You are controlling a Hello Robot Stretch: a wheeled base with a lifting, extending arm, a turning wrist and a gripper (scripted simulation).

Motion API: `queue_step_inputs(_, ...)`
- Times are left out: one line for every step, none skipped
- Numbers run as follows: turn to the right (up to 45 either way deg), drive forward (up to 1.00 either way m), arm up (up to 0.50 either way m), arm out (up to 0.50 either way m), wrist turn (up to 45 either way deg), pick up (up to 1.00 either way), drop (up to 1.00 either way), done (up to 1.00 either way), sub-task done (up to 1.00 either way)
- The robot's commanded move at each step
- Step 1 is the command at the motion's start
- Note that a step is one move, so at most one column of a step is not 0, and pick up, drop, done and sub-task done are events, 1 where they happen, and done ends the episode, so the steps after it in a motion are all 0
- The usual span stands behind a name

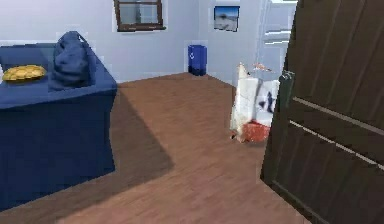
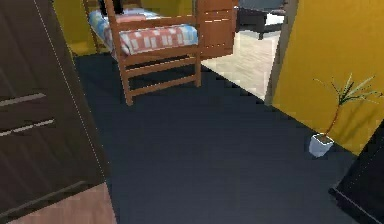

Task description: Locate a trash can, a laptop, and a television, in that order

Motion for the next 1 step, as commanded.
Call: queue_step_inputs(0.0,1.0,0.0,0.0,0.0,0.0,0.0,0.0,0.0)
